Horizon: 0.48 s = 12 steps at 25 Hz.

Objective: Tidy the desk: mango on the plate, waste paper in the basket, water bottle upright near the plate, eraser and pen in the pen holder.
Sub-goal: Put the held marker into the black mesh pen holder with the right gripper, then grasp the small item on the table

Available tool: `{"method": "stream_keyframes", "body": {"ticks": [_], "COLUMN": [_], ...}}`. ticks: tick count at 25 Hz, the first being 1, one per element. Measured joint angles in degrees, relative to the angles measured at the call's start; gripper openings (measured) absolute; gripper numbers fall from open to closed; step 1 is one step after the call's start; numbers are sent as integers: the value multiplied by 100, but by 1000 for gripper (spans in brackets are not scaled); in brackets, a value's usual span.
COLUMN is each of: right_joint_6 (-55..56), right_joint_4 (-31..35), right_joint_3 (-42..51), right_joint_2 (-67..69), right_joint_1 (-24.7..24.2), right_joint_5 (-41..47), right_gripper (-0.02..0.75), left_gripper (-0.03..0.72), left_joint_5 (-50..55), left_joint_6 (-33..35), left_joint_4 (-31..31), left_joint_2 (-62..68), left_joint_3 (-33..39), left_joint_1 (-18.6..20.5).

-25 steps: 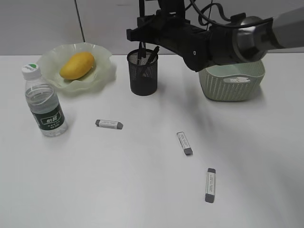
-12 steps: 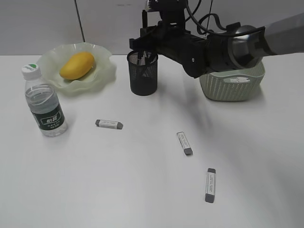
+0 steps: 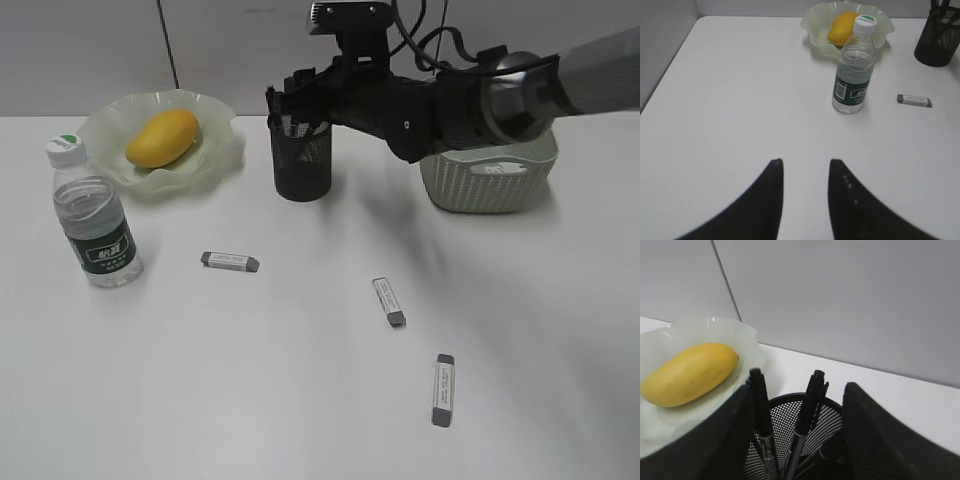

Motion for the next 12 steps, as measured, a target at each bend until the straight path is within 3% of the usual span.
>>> {"method": "stream_keyframes", "body": {"ticks": [7, 12], "right_joint_6": [155, 178], "right_joint_4": [6, 17], "right_joint_3": [0, -48], "right_joint_2": [-517, -1152], "right_joint_1": [0, 0], "right_joint_5": [760, 2158], "right_gripper": [459, 443], "left_gripper": [239, 239], "left_joint_5": [0, 0], "left_joint_6": [0, 0], "left_joint_4": [-28, -37], "left_joint_2": [0, 0], "left_joint_3": [0, 0], "left_joint_1": [0, 0]}}
